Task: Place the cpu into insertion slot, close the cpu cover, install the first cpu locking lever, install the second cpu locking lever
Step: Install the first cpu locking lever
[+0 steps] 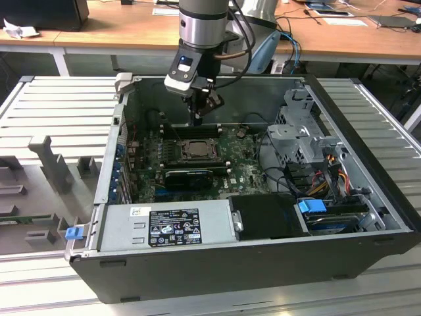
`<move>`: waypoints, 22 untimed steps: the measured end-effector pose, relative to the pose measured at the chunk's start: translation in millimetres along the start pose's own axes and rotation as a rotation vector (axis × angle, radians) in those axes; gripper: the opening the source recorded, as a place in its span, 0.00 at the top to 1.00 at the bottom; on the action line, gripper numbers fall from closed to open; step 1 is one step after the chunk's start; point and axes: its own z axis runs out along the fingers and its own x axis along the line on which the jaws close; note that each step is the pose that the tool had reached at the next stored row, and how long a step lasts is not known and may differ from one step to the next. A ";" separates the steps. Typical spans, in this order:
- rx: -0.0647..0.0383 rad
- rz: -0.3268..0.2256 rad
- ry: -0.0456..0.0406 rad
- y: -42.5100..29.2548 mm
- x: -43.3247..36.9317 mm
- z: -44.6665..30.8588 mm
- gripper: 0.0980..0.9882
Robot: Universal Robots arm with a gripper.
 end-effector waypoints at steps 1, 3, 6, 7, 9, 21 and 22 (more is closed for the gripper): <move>0.000 -0.015 -0.0003 0.0 0.0 0.0 0.99; 0.001 -0.056 -0.0007 0.0 -0.1 0.2 0.99; 0.002 -0.160 -0.0022 0.0 -0.1 0.6 0.99; 0.002 -0.199 -0.0028 0.0 -0.1 0.8 0.99; 0.003 -0.266 -0.0037 0.0 -0.1 0.9 0.99; 0.008 -0.582 -0.0070 0.1 -0.1 2.8 0.99; 0.008 -0.607 -0.0072 0.0 -0.1 2.9 0.99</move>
